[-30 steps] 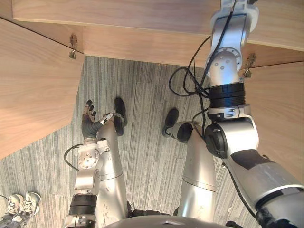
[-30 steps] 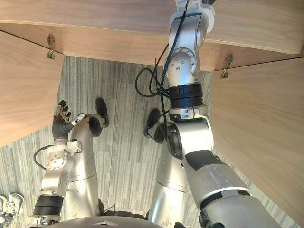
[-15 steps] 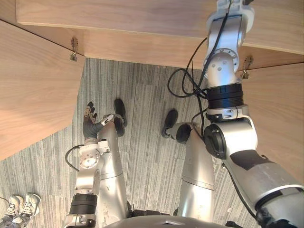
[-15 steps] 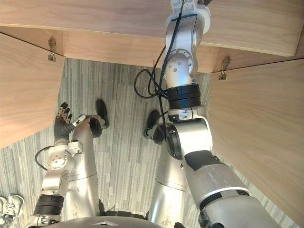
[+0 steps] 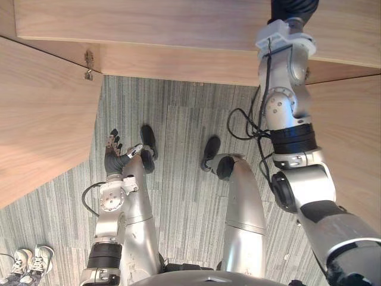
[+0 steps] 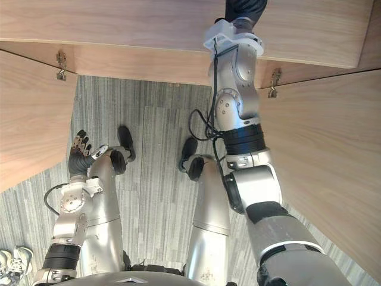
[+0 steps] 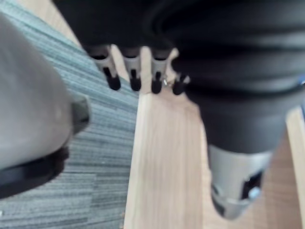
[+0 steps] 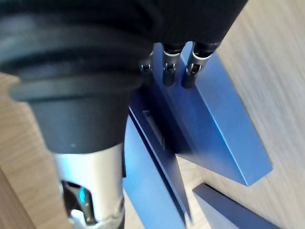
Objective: Walk over to the cabinet, pick up the folder, carry it to the office cabinet, place the folder inside the office cabinet, then close the office cabinet door
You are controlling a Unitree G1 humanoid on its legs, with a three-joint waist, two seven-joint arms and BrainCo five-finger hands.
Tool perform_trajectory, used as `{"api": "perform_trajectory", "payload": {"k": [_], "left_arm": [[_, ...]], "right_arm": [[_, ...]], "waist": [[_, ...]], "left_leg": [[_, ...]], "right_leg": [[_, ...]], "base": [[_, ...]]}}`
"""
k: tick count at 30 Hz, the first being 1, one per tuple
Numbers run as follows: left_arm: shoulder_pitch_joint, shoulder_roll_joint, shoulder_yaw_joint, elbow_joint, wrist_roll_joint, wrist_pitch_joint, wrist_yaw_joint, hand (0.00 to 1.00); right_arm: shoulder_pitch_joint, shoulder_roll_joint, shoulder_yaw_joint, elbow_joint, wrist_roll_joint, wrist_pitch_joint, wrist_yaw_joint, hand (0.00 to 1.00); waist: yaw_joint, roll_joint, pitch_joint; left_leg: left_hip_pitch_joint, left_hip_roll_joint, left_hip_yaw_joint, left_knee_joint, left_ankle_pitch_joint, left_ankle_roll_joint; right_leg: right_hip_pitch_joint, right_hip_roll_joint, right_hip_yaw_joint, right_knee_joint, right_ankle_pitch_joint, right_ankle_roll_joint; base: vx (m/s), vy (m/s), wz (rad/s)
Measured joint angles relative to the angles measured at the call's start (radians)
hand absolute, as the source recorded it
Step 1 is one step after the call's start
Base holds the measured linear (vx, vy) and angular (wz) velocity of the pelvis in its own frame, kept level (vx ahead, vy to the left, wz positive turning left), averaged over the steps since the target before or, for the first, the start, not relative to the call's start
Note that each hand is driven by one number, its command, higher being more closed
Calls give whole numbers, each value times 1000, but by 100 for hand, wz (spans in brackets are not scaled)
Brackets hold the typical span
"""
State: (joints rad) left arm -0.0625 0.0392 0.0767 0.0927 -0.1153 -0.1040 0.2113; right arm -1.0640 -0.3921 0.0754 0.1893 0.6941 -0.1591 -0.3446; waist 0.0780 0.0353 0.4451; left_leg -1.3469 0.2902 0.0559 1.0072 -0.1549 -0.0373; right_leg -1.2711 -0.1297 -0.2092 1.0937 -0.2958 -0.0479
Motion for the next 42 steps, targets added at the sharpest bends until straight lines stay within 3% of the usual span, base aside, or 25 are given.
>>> {"api": "perform_trajectory", "payload": {"k": [4,15,22,31,39,40,42], "left_arm": [[-3,3,10,3,13,0,-2,0],[-53,24,56,39,39,13,-9,0],[-73,60,82,38,40,16,-32,0],[-73,71,91,36,42,16,-70,0],[-73,81,106,32,61,16,-88,0],[-73,81,108,29,61,16,-88,0],[-73,80,109,20,61,16,-88,0]], "right_arm": [[23,-80,-2,-19,-171,34,32,0],[77,-180,-18,-48,-354,80,85,0],[126,-271,4,-61,-486,97,203,0],[173,-331,78,-72,-544,97,305,0],[276,-329,80,-139,-546,83,345,0],[293,-322,76,-142,-549,81,345,100],[325,-308,58,-167,-578,79,344,100]], "waist": [[-12,-11,-9],[-16,-15,-11],[-22,-15,-11],[-21,-15,-11],[-20,-15,-11],[-21,-15,-11],[-20,-15,-11]], "left_leg": [[9,0,4,-10,0,1],[14,1,12,-20,2,4],[14,2,16,-32,3,7],[14,2,22,-34,3,7],[13,2,23,-34,3,8],[13,2,23,-35,3,8],[12,1,24,-36,3,8]], "right_leg": [[13,2,-1,-20,4,7],[15,4,2,-35,12,9],[14,6,2,-49,18,9],[12,6,3,-51,14,17],[11,5,3,-51,14,18],[11,5,3,-51,14,18],[9,5,3,-51,13,18]], "base": [[6,8,-1],[1,2,0],[0,0,0],[0,0,0],[0,0,0],[0,0,0],[0,0,0]]}}
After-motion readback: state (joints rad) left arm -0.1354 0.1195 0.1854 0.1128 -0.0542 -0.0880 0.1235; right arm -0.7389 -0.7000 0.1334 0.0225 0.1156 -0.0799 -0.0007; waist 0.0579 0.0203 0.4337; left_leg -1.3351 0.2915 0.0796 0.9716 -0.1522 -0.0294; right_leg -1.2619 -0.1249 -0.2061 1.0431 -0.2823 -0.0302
